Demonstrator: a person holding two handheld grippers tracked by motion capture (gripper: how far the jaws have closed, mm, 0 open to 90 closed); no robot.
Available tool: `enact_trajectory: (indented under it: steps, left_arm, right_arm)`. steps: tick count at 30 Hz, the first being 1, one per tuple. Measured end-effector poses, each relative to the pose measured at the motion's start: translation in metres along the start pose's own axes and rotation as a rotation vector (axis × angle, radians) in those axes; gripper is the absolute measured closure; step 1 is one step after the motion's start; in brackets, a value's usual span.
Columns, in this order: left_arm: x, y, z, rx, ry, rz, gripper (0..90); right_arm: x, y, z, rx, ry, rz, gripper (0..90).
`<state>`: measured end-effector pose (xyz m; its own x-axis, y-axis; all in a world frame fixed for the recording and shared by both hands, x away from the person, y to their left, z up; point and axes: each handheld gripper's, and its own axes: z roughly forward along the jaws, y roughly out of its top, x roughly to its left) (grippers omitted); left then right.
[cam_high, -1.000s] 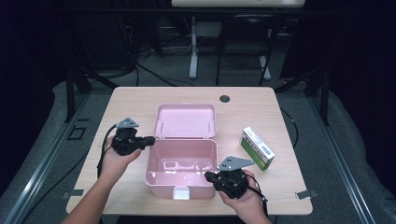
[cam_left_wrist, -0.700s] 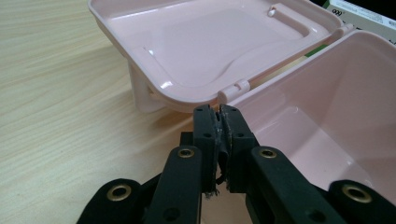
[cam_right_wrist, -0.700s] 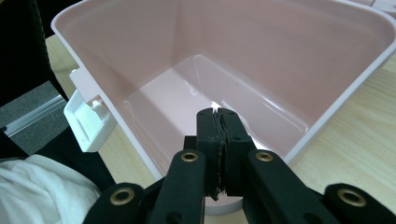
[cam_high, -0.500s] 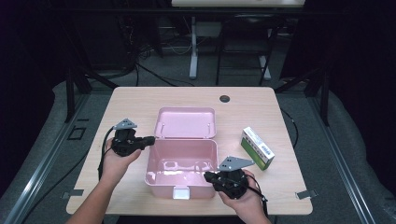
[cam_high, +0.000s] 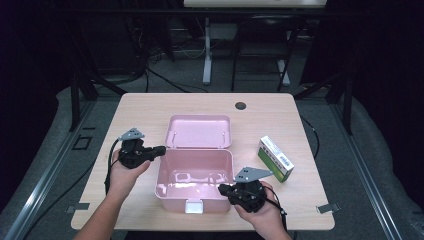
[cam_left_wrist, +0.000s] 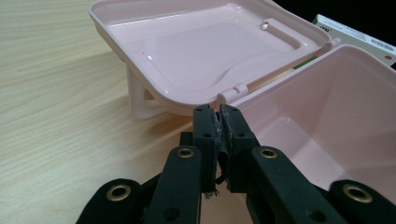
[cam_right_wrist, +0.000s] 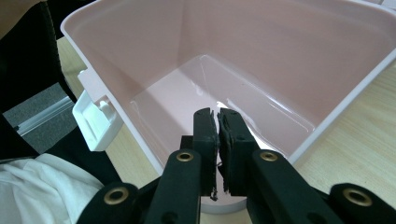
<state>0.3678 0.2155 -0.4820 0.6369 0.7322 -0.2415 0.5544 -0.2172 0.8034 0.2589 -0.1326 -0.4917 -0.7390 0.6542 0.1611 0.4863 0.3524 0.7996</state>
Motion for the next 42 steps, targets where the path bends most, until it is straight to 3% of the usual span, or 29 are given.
enact_trajectory:
  steps: [10,13,14,15,20,25,31,35,42]
  left_arm:
    - [-0.001,0.0,0.0,-0.005,0.006,-0.008,84.8]
    - [0.0,-0.001,-0.002,-0.008,-0.002,-0.014,82.6]
    - [0.0,-0.001,-0.004,-0.016,-0.014,-0.026,77.8]
    - [0.0,-0.001,-0.004,-0.016,-0.014,-0.026,76.1]
    - [-0.005,-0.002,-0.008,-0.029,-0.021,-0.027,66.4]
    - [-0.003,0.0,-0.014,-0.038,-0.016,-0.036,60.9]
    - [0.0,0.001,-0.029,-0.01,-0.008,-0.01,57.3]
    - [0.004,0.001,-0.038,0.008,0.003,-0.01,53.7]
    - [0.006,0.002,-0.049,-0.006,0.0,-0.01,50.0]
  right_arm:
    - [0.002,0.001,-0.001,-0.004,0.001,-0.008,81.9]
    - [0.003,0.003,-0.005,-0.025,-0.008,-0.016,80.4]
    - [0.002,0.006,-0.011,-0.057,-0.001,-0.01,78.2]
    - [0.002,0.006,-0.011,-0.057,-0.001,-0.01,78.2]
    - [-0.006,0.009,-0.024,-0.097,-0.019,0.005,68.3]
    - [-0.011,0.012,-0.029,-0.091,-0.012,0.026,58.9]
    - [-0.023,0.019,-0.035,-0.108,-0.052,0.07,47.8]
    - [-0.033,0.026,-0.039,-0.088,-0.058,0.091,45.6]
    - [-0.046,0.043,-0.044,0.029,-0.109,0.02,45.6]
